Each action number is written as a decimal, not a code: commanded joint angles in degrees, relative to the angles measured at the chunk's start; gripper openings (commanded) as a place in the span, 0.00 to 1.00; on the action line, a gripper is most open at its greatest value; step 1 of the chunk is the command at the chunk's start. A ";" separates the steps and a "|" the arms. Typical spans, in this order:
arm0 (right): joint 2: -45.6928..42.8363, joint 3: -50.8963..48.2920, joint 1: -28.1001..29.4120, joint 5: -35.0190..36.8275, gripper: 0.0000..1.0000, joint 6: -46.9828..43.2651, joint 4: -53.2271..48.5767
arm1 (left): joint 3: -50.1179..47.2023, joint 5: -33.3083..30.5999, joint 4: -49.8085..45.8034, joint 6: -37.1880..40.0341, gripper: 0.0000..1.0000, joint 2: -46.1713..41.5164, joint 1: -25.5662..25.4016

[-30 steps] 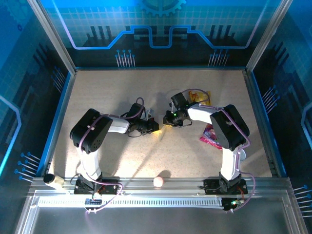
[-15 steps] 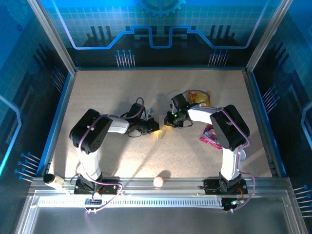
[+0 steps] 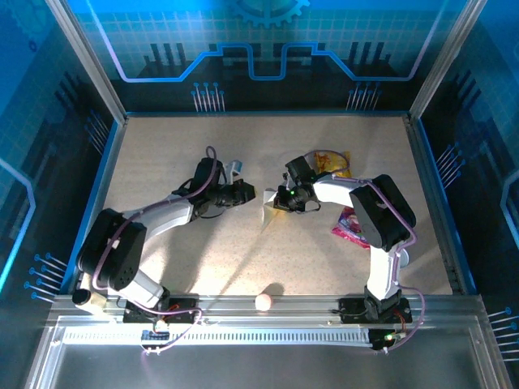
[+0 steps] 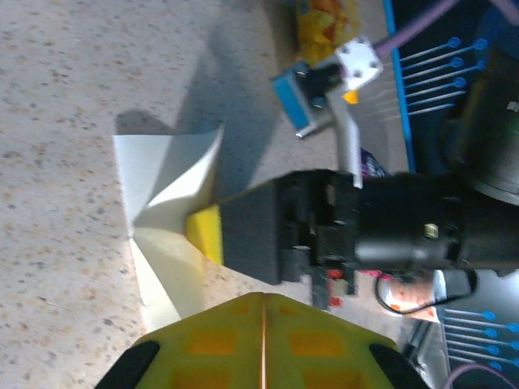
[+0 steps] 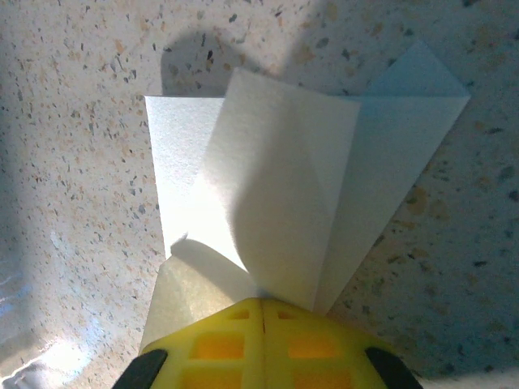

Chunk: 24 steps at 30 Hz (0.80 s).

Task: Fold a paper plane with a square sheet of paper (fold left side to right side)

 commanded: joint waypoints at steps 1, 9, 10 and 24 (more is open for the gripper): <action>3.00 -1.75 0.56 2.50 0.07 -0.09 -7.33 | 0.26 5.96 -5.20 -0.59 0.08 0.16 -1.07; 3.50 -0.76 0.91 2.34 0.06 -0.37 -7.86 | 3.80 10.32 -5.36 -2.17 0.00 6.51 -4.63; 3.49 -0.77 1.01 2.41 0.06 -0.33 -7.93 | 4.39 10.53 -5.58 -2.18 0.00 7.48 -4.97; 4.09 0.16 1.26 2.47 0.06 -0.76 -8.78 | 8.01 6.05 -12.43 1.20 0.00 15.98 -6.14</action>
